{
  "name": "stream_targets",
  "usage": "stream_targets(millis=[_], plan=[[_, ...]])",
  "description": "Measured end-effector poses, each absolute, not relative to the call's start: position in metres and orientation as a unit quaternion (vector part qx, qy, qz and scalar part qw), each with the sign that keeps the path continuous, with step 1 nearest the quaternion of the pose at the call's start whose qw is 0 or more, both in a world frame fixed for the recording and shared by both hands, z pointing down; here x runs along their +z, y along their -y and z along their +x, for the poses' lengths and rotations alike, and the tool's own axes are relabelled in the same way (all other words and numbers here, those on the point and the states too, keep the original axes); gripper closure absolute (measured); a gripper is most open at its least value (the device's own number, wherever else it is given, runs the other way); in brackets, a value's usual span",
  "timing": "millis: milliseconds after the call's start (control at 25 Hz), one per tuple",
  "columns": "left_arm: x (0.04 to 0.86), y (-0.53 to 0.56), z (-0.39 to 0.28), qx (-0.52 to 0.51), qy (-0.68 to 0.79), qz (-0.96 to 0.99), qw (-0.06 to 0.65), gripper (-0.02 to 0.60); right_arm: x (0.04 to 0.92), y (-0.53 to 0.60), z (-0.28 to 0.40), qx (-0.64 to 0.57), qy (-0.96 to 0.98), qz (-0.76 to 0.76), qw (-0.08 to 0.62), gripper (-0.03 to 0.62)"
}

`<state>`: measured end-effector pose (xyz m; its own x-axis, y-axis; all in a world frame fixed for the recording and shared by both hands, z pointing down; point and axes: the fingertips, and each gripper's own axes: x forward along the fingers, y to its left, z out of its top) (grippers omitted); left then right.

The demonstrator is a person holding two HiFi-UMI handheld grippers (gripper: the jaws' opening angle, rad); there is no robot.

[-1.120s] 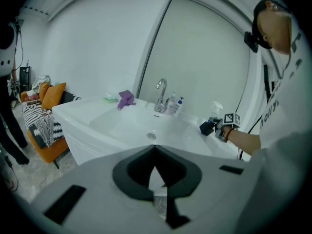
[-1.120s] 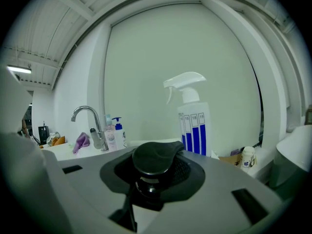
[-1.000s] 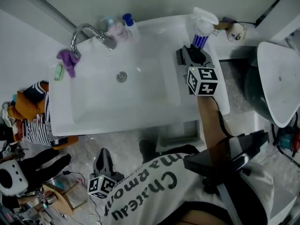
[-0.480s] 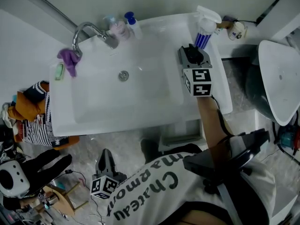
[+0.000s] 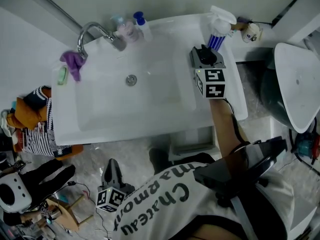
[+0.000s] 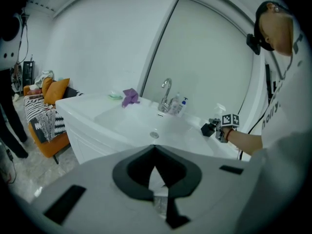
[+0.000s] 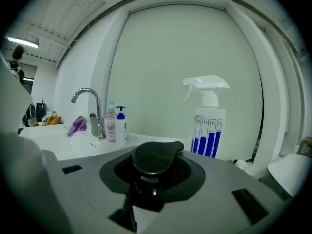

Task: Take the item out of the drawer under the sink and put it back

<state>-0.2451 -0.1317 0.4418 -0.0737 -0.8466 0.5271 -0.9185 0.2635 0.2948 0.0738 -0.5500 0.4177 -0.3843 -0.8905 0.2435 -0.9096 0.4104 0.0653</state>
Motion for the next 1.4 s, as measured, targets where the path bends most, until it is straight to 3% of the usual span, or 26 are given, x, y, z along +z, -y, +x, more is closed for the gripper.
stream_targets(millis=[1400], plan=[[0.440, 0.115, -0.254, 0.046, 0.748, 0.581, 0.318, 0.572, 0.425, 0.578, 0.066, 0.035, 0.828, 0.533, 0.169, 0.477]])
